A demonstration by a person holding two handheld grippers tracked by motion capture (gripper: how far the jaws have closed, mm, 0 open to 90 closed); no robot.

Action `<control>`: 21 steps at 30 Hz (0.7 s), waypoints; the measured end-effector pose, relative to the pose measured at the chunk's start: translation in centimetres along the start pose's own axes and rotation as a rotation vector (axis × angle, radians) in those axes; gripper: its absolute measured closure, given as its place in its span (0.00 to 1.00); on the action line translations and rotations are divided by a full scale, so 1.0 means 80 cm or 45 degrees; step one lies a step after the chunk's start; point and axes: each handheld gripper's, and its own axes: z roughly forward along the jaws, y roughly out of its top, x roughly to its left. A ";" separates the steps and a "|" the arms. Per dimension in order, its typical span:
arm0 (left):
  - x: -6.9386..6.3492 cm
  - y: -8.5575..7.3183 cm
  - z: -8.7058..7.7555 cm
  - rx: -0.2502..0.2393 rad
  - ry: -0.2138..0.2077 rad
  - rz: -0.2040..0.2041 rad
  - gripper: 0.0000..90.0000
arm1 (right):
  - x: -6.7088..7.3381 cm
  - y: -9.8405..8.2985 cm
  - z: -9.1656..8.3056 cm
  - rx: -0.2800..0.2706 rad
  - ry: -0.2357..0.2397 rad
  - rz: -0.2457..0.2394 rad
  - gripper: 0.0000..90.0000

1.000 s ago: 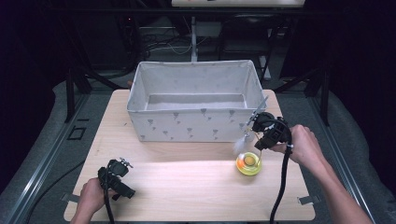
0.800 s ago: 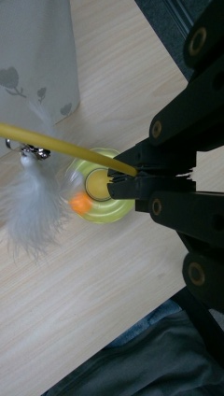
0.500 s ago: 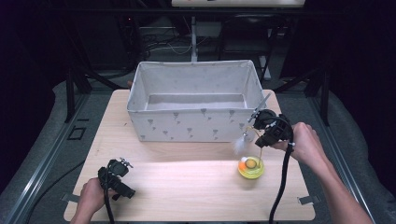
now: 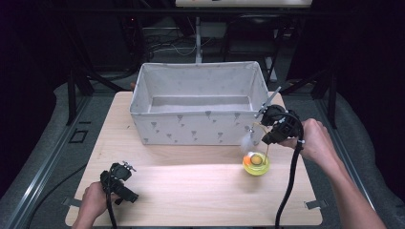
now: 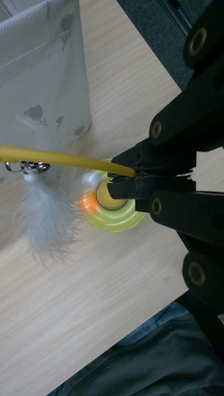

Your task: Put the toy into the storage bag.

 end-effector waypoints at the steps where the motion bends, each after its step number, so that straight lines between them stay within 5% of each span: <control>1: 0.000 0.000 0.000 -0.001 0.001 0.000 0.02 | 0.000 0.001 -0.002 0.006 -0.001 -0.005 0.98; 21: 0.000 0.000 0.000 0.000 -0.001 0.000 0.02 | -0.005 0.013 -0.028 -0.008 -0.019 -0.016 0.97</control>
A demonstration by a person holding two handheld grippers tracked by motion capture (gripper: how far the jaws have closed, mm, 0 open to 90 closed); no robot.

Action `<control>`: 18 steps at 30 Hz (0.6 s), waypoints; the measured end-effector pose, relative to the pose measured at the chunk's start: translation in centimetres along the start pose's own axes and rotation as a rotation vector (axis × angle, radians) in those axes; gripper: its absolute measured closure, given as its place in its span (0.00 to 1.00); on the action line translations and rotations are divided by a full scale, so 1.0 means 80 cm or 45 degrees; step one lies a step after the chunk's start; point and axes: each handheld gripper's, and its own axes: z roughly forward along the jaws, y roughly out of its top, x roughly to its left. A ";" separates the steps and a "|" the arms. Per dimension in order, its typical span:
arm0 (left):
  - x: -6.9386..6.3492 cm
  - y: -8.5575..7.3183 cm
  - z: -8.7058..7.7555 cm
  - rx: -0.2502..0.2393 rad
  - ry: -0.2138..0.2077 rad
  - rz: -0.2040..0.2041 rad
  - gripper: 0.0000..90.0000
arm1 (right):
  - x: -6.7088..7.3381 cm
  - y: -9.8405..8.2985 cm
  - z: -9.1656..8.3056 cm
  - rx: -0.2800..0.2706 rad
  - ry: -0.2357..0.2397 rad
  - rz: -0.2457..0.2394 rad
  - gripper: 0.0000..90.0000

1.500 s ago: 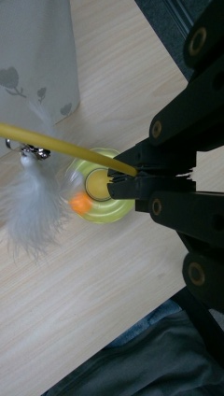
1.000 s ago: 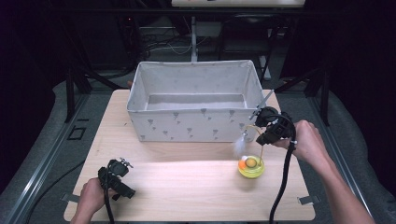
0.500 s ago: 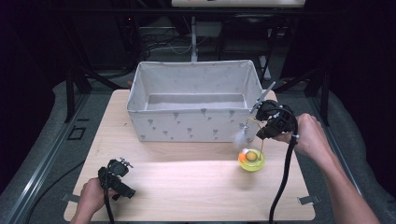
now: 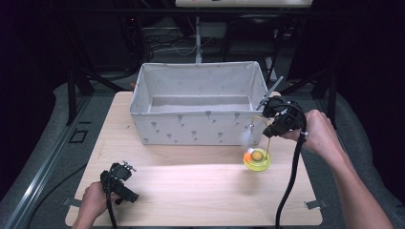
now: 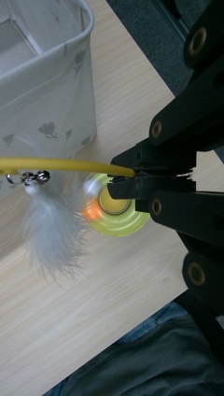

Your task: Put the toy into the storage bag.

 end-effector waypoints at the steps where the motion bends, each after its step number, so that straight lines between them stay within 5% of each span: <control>1: 0.000 0.000 0.000 0.000 0.000 0.000 0.02 | 0.000 0.000 0.000 0.000 0.000 0.000 0.97; 18: 0.000 0.000 0.000 0.000 -0.001 -0.001 0.02 | -0.004 0.005 -0.024 -0.021 -0.020 -0.003 0.97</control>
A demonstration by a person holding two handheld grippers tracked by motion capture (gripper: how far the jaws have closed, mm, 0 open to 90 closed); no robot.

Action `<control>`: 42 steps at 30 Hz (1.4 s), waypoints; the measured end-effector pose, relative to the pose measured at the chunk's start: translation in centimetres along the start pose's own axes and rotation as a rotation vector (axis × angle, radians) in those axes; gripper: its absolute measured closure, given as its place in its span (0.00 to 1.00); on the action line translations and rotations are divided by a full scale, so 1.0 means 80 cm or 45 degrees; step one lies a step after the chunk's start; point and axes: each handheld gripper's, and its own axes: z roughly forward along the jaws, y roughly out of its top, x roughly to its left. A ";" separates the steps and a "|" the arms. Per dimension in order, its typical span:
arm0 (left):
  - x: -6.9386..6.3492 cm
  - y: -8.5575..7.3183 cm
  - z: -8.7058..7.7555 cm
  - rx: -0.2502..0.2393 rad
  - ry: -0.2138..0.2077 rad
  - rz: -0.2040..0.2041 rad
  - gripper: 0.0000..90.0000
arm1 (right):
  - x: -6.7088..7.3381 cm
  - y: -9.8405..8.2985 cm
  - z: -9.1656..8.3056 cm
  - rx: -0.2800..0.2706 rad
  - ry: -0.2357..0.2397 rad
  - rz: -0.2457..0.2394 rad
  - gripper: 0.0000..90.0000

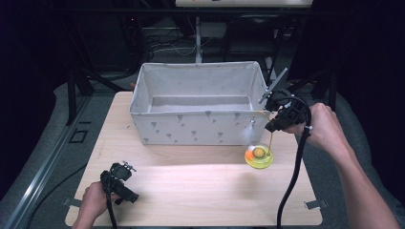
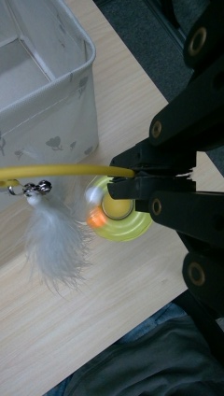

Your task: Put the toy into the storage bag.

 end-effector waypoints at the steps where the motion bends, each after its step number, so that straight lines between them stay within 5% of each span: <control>1: 0.000 0.000 0.000 0.000 0.001 0.001 0.02 | 0.000 0.000 -0.001 -0.001 -0.003 -0.002 0.97; 42: 0.000 0.001 0.001 0.001 -0.003 -0.002 0.02 | -0.009 0.036 -0.075 -0.069 -0.062 -0.030 0.97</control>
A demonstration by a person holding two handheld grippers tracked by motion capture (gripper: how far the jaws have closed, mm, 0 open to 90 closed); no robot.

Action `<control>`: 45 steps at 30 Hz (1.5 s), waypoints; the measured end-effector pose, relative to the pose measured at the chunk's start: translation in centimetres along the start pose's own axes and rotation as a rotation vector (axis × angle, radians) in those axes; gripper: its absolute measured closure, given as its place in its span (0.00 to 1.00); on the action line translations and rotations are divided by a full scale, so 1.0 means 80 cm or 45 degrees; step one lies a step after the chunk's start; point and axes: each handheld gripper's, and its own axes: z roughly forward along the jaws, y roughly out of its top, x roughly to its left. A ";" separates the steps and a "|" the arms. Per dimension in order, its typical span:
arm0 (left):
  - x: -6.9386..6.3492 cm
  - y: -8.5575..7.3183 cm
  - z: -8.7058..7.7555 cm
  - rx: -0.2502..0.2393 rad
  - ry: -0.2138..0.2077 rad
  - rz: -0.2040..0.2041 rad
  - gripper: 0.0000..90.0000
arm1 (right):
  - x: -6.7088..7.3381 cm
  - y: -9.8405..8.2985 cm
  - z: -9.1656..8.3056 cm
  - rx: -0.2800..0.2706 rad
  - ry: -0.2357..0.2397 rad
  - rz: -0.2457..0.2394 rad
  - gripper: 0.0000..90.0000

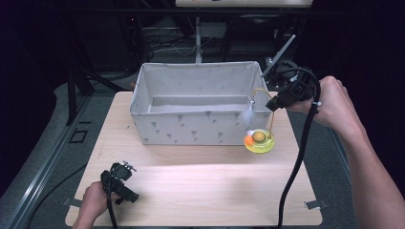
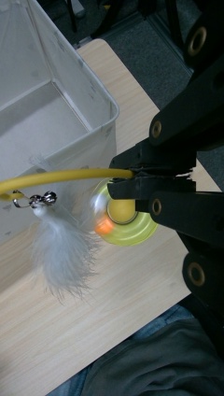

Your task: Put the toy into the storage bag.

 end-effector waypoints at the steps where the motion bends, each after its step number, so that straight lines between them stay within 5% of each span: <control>1: 0.000 0.000 0.000 0.001 0.000 0.001 0.02 | 0.000 0.001 -0.002 -0.004 0.002 -0.001 0.97; 23: -0.002 0.001 0.000 0.004 -0.001 0.005 0.02 | -0.014 0.044 -0.055 -0.075 -0.058 0.003 0.97; 45: -0.002 0.001 0.001 0.009 -0.007 0.006 0.02 | -0.041 0.072 -0.072 -0.104 -0.083 0.060 0.98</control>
